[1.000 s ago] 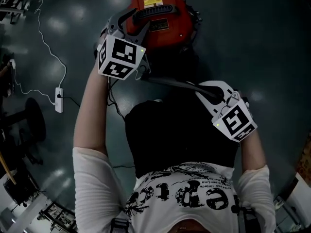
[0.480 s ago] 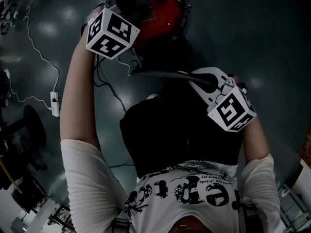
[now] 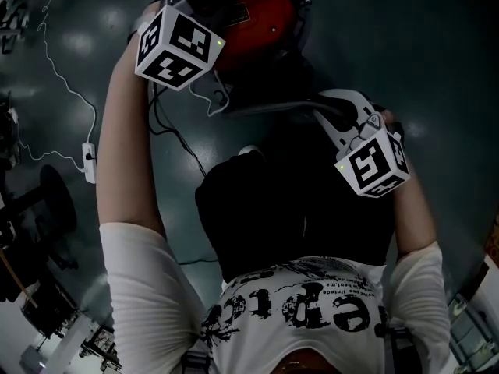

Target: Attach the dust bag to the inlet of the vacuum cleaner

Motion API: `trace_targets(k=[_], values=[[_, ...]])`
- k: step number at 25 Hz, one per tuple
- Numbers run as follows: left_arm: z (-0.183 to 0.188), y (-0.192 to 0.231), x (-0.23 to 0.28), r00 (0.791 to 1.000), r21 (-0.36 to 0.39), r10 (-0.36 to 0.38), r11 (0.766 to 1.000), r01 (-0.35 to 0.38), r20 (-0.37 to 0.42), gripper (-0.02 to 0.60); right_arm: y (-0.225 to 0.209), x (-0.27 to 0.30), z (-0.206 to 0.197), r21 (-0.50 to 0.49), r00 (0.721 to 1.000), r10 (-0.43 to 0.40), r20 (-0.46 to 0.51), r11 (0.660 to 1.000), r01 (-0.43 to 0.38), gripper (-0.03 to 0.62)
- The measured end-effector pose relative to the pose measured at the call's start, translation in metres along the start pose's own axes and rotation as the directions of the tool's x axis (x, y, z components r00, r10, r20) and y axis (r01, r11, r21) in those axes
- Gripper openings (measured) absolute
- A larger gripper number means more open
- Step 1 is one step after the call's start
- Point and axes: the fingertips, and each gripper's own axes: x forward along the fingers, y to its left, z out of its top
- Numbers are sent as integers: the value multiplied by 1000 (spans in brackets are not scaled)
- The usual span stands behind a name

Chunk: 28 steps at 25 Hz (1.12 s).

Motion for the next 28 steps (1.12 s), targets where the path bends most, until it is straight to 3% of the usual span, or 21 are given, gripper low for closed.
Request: trace_targets(k=[8,16,22,28], values=[[-4,0,4,1000,-14,25,1000,-25,5,135,-7,15,3,31,998,-64,5,997,63,57],[-1,-1,4,1000,-24,7,1000,-7,-2,135,-12,14,3,93,999,-47,2,995,47,61],[-2,-2,4,1000,-31,1,1000,-1,-10,135,-17,19,7,220,999,-39,19,975,34,67],[-3,-1,3,1000,-22,15,1000,-15,-2,135,-20,22,6,220,999,-53,-1,974,52,67]])
